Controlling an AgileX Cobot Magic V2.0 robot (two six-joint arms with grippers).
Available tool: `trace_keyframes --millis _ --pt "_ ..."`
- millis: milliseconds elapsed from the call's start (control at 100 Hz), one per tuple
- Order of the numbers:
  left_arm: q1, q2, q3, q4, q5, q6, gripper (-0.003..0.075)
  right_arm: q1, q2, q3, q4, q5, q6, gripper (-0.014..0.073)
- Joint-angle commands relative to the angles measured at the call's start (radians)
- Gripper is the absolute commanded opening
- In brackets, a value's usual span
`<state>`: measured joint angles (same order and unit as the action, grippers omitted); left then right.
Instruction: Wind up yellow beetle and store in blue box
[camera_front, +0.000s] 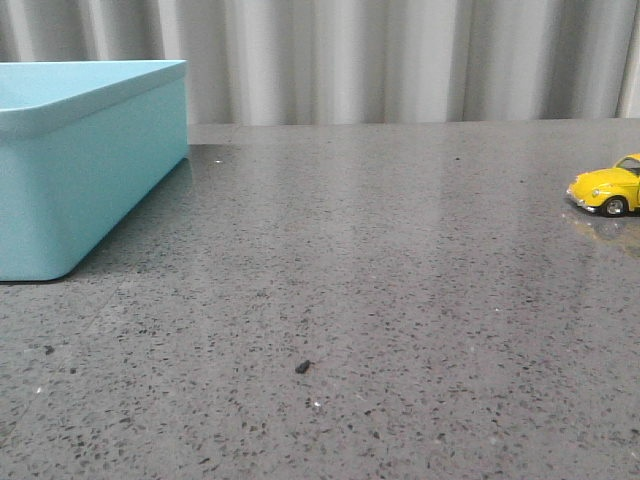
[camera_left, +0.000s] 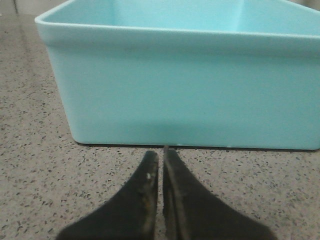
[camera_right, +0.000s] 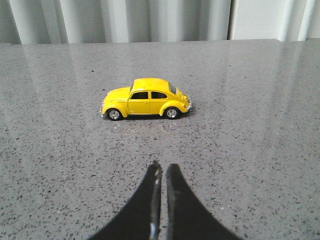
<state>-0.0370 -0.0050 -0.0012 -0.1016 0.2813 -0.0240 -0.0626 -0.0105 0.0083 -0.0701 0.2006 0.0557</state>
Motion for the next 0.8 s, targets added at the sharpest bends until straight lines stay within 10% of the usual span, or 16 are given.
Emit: trace_keyframes --millis 0,790 --pt "-0.006 -0.030 0.026 -0.007 -0.071 -0.008 -0.0021 -0.003 -0.020 0.022 -0.001 -0.084 -0.002 -0.0050" --pt "-0.006 -0.030 0.026 -0.001 -0.093 -0.008 -0.0021 -0.003 -0.020 0.022 -0.011 -0.082 -0.004 -0.0050"
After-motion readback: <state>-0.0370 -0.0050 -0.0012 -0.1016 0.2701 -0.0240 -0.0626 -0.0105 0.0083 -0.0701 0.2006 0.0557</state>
